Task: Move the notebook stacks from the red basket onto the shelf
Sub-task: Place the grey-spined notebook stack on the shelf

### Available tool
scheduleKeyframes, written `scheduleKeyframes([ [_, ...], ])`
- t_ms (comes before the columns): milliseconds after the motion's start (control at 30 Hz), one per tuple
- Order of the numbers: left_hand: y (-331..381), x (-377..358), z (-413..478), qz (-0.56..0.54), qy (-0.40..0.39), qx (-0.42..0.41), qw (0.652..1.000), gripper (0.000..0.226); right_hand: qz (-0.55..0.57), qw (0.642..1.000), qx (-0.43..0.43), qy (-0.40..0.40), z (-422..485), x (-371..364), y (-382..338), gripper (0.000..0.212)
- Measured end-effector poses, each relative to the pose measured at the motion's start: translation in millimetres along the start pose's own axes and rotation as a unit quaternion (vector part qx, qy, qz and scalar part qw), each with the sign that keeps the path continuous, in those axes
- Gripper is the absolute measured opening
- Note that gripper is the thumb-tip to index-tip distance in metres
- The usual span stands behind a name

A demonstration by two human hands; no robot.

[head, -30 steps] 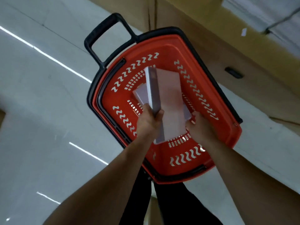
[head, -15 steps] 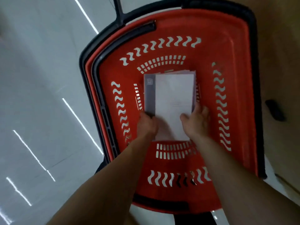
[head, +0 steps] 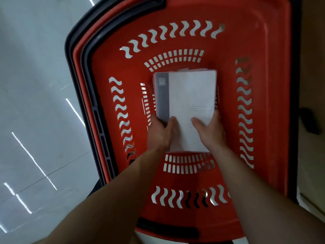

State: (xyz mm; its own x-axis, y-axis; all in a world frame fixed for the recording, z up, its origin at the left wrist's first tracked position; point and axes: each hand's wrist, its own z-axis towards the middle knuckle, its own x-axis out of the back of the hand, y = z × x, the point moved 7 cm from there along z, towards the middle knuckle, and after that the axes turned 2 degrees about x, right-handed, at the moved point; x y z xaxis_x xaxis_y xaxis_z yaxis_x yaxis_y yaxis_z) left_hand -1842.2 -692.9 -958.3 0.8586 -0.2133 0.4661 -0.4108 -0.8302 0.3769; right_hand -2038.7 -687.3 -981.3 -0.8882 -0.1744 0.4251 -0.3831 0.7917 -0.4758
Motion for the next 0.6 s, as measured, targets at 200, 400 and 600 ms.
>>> scheduleKeyframes([
  [200,-4.2,1.0,3.0,0.001,0.037,0.008,0.999,0.059,0.029,1.0,-0.004,0.008,7.7,-10.2,-0.5,0.118],
  [400,-4.8,5.3,5.9,-0.007,0.064,0.002,0.998,0.057,0.061,0.998,0.03,0.012,10.6,-14.1,0.0,0.105],
  [600,-10.9,6.4,10.9,-0.028,0.073,0.004,0.997,0.054,0.058,0.998,0.037,-0.008,15.8,-16.7,5.5,0.117],
])
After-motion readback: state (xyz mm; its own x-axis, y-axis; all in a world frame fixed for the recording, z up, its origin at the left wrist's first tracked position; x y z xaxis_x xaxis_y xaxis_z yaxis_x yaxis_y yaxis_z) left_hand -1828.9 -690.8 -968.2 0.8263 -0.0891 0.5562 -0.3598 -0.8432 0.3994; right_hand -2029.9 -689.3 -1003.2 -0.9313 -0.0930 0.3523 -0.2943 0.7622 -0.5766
